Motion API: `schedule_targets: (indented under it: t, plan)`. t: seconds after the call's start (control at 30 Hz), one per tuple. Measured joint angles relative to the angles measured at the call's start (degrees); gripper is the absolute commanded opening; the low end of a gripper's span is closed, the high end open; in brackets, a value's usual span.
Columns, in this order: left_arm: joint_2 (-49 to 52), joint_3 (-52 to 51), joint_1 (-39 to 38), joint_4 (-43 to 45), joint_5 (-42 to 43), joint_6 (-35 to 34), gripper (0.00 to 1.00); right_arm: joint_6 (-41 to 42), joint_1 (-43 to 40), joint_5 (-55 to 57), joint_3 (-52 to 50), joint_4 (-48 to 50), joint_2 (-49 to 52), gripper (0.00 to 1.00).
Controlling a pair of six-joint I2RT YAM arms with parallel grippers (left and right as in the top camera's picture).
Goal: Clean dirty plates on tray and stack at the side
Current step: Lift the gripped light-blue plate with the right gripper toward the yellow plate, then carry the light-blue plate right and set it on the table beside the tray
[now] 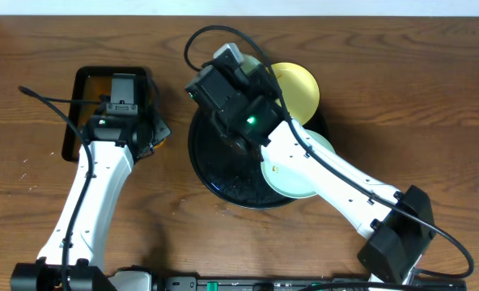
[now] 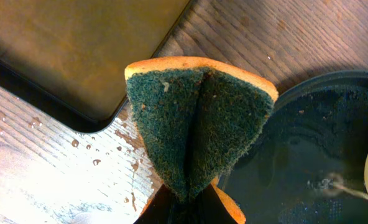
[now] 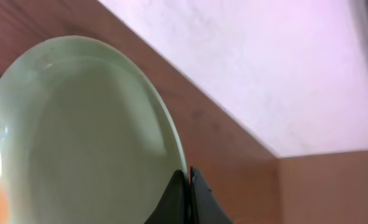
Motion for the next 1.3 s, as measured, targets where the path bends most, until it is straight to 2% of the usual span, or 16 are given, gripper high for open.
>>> schedule_targets:
  t: [0.13,0.27,0.8,1.0,1.13,1.3]
  plan:
    - [0.0,0.0,0.0,0.0,0.0,0.0,0.08,-9.2,0.5,1.7,0.0,2.6,0.0,0.01]
    - [0.0,0.0,0.0,0.0,0.0,0.0,0.08,-15.0,1.1,2.4,0.0,4.7,0.0,0.01]
    - [0.0,0.0,0.0,0.0,0.0,0.0,0.08,-25.6,4.0,6.0,0.0,9.2,0.0,0.01]
    - [0.0,0.0,0.0,0.0,0.0,0.0,0.08,-23.6,4.0,5.9,0.0,7.7,0.0,0.01]
    - [0.0,0.0,0.0,0.0,0.0,0.0,0.08,-17.4,3.7,0.9,0.0,3.3,0.0,0.01]
    - [0.0,0.0,0.0,0.0,0.0,0.0,0.08,-7.2,1.0,-10.8,0.1,-2.8,0.0,0.01]
